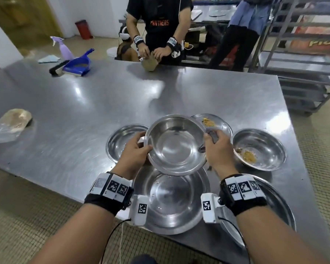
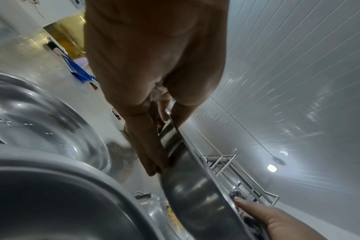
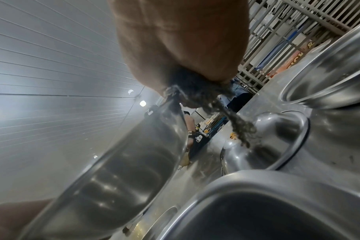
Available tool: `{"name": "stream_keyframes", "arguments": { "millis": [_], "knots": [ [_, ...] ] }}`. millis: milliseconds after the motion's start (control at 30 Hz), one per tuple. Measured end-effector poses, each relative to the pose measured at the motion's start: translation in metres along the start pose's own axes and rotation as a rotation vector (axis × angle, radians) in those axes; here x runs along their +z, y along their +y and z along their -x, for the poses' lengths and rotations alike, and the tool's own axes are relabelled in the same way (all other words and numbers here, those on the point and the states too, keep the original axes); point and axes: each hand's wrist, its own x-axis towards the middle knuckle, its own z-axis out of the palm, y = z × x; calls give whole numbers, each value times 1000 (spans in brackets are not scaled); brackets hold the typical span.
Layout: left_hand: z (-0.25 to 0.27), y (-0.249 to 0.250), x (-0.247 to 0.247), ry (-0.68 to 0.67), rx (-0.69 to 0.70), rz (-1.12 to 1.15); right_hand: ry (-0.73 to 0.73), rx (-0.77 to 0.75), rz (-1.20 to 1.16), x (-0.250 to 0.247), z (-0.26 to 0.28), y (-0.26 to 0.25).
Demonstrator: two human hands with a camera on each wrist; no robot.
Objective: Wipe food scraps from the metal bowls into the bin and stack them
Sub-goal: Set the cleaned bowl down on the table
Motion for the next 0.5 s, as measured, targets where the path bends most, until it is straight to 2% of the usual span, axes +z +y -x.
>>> {"name": "stream_keyframes", "arguments": {
  "millis": [233,400,500],
  "knots": [
    [-38,12,-10,34,11,-19,-125,75,-64,30,-22,7],
    [-89,19,-26,-21,30,-87,-115,151,-56,54,-41,-13],
    [-124,23,-35,-67,18,-115,-96,153,44,73,-60,-18]
  ]
}}
